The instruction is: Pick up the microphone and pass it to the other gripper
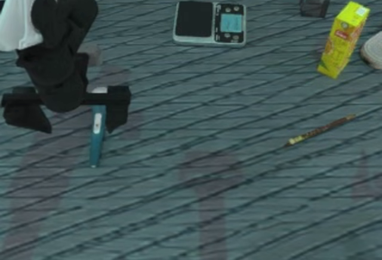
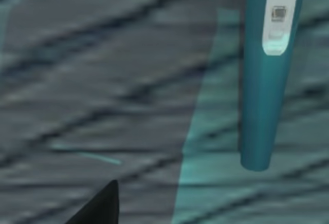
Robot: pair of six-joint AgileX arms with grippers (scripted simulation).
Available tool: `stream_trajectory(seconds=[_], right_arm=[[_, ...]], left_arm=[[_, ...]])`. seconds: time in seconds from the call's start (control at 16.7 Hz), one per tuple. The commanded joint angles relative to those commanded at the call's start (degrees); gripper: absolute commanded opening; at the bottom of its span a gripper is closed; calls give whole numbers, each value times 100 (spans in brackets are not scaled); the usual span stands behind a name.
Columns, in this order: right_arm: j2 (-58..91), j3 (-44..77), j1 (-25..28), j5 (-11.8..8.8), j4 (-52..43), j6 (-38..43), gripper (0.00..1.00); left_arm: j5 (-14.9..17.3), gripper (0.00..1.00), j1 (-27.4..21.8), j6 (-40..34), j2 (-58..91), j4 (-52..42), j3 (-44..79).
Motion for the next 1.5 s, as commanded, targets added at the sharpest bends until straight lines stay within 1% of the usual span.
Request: stream_trajectory(seconds=[0.24,0.6,0.72,1.02,1.5], right_arm=[[0,0,0,0,0,0,100],[0,0,0,0,0,0,100],[0,0,0,0,0,0,100],[0,0,0,0,0,0,100],[0,0,0,0,0,0,100]], left_arm=[[3,100,25,21,123,235,-122],[10,100,45,58,925,1674,-717],[12,100,50,67,1117,1985,-856],[13,100,52,68,1165,2057,-890],[13,40,52,68,1165,2057,-890]])
